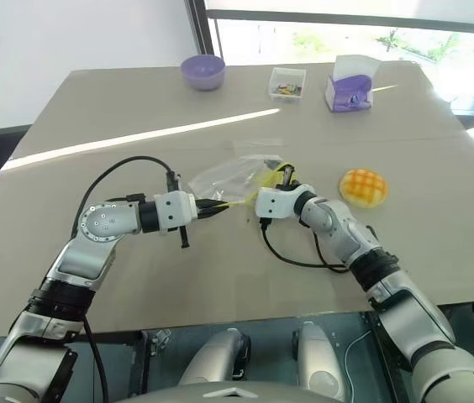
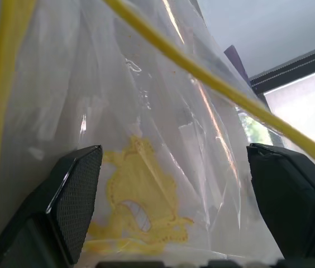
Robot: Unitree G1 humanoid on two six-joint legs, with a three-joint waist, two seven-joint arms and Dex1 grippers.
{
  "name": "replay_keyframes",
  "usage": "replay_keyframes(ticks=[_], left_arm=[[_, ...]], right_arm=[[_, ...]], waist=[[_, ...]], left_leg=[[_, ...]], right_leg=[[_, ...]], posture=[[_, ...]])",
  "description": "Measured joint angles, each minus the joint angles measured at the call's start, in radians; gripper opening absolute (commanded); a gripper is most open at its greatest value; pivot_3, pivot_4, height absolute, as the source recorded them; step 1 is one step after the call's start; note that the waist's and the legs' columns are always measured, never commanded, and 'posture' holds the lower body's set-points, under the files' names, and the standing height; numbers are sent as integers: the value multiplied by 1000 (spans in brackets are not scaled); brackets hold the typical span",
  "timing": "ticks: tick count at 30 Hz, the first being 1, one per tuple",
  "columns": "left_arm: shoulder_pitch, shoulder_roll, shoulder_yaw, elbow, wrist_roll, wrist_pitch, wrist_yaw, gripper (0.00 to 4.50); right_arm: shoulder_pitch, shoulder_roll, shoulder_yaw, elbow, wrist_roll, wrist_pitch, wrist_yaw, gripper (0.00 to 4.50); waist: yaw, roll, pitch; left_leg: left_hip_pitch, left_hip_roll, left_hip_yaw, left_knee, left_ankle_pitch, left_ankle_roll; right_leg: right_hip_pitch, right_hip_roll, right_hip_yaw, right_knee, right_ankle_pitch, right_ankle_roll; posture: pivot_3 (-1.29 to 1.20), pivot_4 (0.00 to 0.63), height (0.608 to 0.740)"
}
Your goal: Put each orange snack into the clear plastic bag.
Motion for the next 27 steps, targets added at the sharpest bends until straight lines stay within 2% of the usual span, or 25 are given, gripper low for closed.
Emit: replay_keyframes(ticks=[4, 7, 8, 9, 14, 17, 18, 19, 25, 27], left_arm=[[-5, -13, 0, 11, 1, 4, 27, 0], [-23, -22, 0, 21, 1, 11, 43, 0], [-31, -22, 1, 23, 1, 15, 49, 0], [-33, -23, 1, 24, 1, 16, 49, 0], [-52, -29, 1, 32, 1, 18, 58, 0], [-52, -34, 0, 40, 0, 20, 59, 0], [-53, -41, -2, 41, 0, 22, 59, 0], [-54, -47, -5, 41, -1, 24, 59, 0], [-72, -73, -14, 45, -1, 50, 72, 0], [-84, -86, -13, 56, -1, 64, 89, 0]], right_arm=[[-5, -2, -1, 12, -24, -14, -36, 4448], [-6, -13, -4, 21, -18, -20, -15, 3704], [-6, -24, -5, 27, -16, -20, -4, 3011], [-6, -25, -6, 29, -16, -21, -2, 2891], [1, -27, -18, 33, -15, -15, 0, 2891], [31, -29, -55, -4, 16, -4, 22, 3734], [41, -30, -65, -27, 30, -1, 37, 4263], [46, -30, -67, -41, 40, 3, 46, 4467], [148, -56, -138, -190, 177, 69, 174, 4467], [224, -71, -226, -318, 322, 148, 260, 4467]], waist=[[1, 0, 0], [2, 0, 0], [2, 0, 0], [2, 0, 0], [-1, 0, 0], [2, 0, 0], [2, 0, 0], [1, 0, 0], [2, 0, 0], [6, 0, 0]], left_leg=[[0, 0, 0, 0, 0, 0], [0, 0, 0, 0, 0, 0], [0, -1, 0, 0, 0, 0], [0, 0, 0, 0, 0, 0], [0, 0, 0, 0, 0, 0], [-1, 0, 0, 0, 0, 0], [-1, 0, 0, 0, 0, 0], [-1, 0, 0, 0, 0, 1], [-1, 0, 0, 0, -1, 2], [-2, 0, -1, 0, -1, 2]], right_leg=[[0, 0, 0, 0, 0, 0], [0, 0, 0, 0, 0, 0], [0, 0, 0, 0, 0, 0], [0, 0, 0, 0, 0, 0], [0, 0, 0, 0, 0, 0], [0, 0, 0, 0, 0, 0], [0, 0, 0, -1, 0, 0], [0, 0, 0, -1, 0, 0], [0, 0, 0, -1, 0, 0], [0, 0, -1, -1, 0, 0]], posture=[[0, 150, 740], [0, 150, 740], [0, 150, 740], [0, 150, 740], [0, 150, 740], [0, 150, 740], [0, 150, 740], [0, 150, 740], [0, 150, 740], [0, 150, 740]])
